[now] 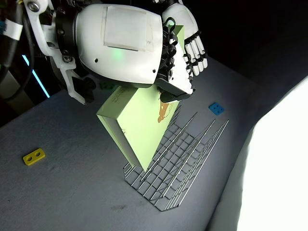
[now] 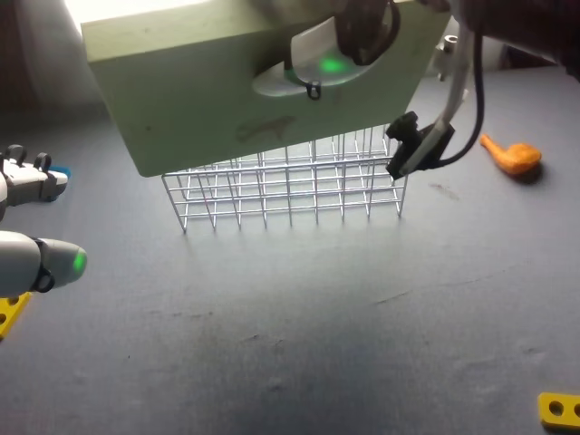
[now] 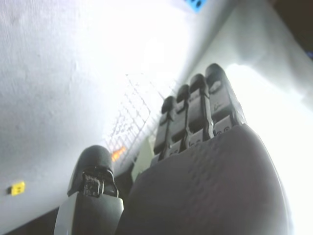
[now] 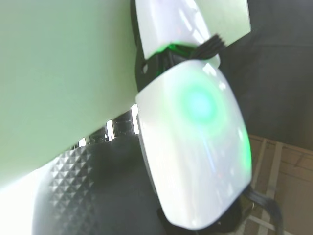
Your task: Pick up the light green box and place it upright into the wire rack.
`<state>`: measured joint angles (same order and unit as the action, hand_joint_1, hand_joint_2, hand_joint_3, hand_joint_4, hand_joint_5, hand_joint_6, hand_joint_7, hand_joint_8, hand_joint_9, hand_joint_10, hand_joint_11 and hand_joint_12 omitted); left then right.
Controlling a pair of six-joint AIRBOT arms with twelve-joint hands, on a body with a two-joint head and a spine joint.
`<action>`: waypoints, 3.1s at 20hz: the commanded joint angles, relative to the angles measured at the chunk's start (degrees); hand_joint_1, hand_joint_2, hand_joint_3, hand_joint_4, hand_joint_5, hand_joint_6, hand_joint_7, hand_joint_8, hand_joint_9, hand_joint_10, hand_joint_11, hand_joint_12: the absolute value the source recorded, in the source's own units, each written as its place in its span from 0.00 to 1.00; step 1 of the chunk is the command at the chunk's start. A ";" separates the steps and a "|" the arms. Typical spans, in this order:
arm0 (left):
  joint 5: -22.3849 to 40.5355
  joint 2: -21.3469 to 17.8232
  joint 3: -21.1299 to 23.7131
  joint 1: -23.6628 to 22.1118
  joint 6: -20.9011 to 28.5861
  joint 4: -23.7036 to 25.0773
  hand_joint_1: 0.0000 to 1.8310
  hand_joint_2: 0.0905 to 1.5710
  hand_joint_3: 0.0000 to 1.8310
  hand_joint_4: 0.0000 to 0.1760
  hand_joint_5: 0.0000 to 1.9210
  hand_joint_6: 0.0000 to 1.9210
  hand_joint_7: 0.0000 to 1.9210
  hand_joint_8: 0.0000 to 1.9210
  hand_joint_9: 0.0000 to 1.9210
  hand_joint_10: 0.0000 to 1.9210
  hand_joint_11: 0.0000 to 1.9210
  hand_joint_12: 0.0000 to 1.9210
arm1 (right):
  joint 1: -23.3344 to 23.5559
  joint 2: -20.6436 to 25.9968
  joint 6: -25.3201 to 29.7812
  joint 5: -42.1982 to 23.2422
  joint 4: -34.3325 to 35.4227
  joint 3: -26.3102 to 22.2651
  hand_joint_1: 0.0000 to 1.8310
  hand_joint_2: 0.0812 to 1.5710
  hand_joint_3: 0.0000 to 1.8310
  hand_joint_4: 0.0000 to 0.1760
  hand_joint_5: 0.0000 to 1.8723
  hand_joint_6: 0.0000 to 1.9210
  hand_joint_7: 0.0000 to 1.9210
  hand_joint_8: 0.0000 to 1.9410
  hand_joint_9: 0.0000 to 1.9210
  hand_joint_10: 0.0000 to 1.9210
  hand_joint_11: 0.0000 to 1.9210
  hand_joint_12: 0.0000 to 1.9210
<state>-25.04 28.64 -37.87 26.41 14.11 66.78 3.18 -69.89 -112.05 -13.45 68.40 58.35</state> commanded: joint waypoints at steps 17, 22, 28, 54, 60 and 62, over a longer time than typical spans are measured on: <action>-3.32 -0.28 -0.97 -3.39 -3.88 2.59 0.00 0.80 0.00 0.00 0.06 0.01 0.05 0.00 0.03 0.00 0.00 0.10 | 1.71 -3.85 -12.48 -3.35 18.68 5.93 0.75 0.70 0.00 0.00 0.54 0.41 0.51 0.59 0.41 0.70 0.30 0.84; -2.56 0.21 -2.27 -4.62 -9.89 -3.48 0.00 0.80 0.00 0.00 0.08 0.01 0.07 0.00 0.05 0.00 0.00 0.16 | 2.15 -3.71 -16.02 -3.40 23.07 5.93 0.75 0.69 0.00 0.00 0.55 0.39 0.52 0.57 0.43 0.70 0.30 0.82; -2.58 0.70 -4.38 -7.99 -16.87 -8.89 0.00 0.80 0.00 0.00 0.07 0.00 0.05 0.00 0.04 0.00 0.00 0.12 | 1.34 -3.55 -16.16 -3.41 22.88 5.46 0.75 0.69 0.00 0.00 0.54 0.41 0.51 0.57 0.43 0.68 0.32 0.80; -5.13 1.38 -7.45 -14.24 -37.84 -25.69 0.00 0.80 0.00 0.00 0.06 0.00 0.04 0.00 0.03 0.00 0.00 0.08 | -2.09 -5.59 -17.01 -3.67 22.17 8.52 0.75 0.69 0.00 0.00 0.54 0.39 0.51 0.58 0.45 0.68 0.33 0.79; -5.66 1.44 -7.27 -14.61 -38.20 -25.70 0.00 0.80 0.00 0.00 0.07 0.00 0.05 0.00 0.03 0.00 0.00 0.08 | -1.86 -5.87 -17.00 -3.70 22.14 8.98 0.75 0.69 0.00 0.00 0.53 0.40 0.51 0.58 0.44 0.68 0.32 0.79; -5.66 1.44 -7.28 -14.61 -38.28 -25.70 0.00 0.80 0.00 0.00 0.06 0.00 0.04 0.00 0.02 0.00 0.00 0.07 | -1.43 -5.99 -16.91 -3.71 22.21 9.28 0.75 0.69 0.00 0.00 0.53 0.42 0.53 0.55 0.45 0.67 0.31 0.79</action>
<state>-33.43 30.09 -45.17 12.49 -23.97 38.54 1.15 -75.94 -128.86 -17.34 92.16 67.61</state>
